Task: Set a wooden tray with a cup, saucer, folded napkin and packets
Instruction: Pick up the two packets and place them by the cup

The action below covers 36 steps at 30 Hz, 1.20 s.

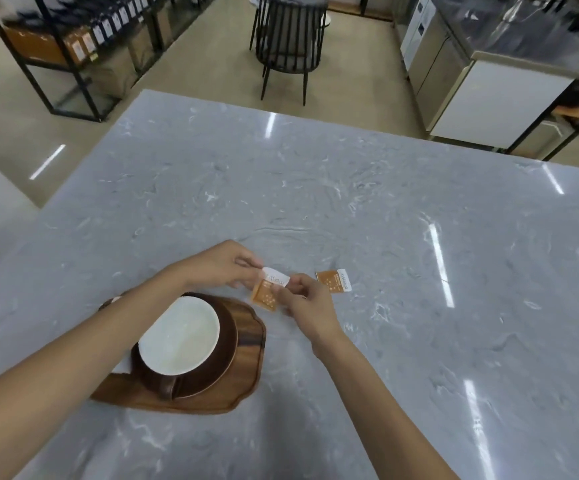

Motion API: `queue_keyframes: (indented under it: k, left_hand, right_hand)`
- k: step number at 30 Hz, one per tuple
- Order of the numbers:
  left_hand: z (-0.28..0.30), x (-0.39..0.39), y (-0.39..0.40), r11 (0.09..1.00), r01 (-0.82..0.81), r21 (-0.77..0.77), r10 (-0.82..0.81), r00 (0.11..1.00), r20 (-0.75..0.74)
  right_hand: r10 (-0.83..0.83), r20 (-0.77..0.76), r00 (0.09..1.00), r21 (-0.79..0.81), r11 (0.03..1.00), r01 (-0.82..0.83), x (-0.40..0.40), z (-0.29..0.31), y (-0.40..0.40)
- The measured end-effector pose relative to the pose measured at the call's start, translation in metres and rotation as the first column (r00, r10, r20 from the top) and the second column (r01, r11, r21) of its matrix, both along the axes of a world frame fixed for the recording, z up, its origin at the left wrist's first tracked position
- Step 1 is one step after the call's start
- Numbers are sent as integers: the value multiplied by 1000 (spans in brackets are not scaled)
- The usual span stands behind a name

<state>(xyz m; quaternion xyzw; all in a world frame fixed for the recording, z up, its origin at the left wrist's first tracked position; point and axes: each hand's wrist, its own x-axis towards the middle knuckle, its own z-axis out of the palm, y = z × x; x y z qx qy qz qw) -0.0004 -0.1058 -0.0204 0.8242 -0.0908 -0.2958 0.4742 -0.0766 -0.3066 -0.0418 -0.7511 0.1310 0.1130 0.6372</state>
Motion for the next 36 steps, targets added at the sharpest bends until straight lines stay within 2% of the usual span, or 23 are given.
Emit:
queue_keyframes:
  k: [3,8,15,17,20,23,25,28,32,36]
  left_hand:
    - [12,-8,-7,995,-42,-93,42,999,-5]
    - [34,-23,-19,954,-177,-242,170,984,-50]
    - [43,-49,-44,882,-332,-335,332,941,-60]
    - [40,-53,-47,853,-394,-343,405,913,-43]
    - [36,-58,-46,849,-416,-326,438,899,-5]
    - [32,-62,-44,868,-409,-282,439,897,50]
    - [29,-65,-43,876,-406,-261,433,900,55]
    - [27,-68,-41,871,-411,-269,434,900,32]
    - [25,-72,-43,855,-434,-285,458,889,19]
    - [22,-79,-49,861,-439,-257,460,888,22]
  right_hand:
    - [-45,6,999,128,991,44,-4,13,-4]
    - [-85,19,996,224,971,79,-8,28,-15]
    - [-33,36,999,225,974,24,-15,34,-39]
    - [-71,69,995,109,992,64,-8,28,-57]
    - [-163,64,984,-266,948,175,13,11,-92]
    - [-125,-67,990,-519,852,73,26,-8,-107]
    - [-110,-91,990,-628,778,29,30,-17,-102]
    - [-81,-90,993,-690,724,-4,34,-22,-90]
    - [-16,-106,994,-668,742,-60,39,-22,-91]
    - [28,-20,999,-663,748,-34,34,-24,-87]
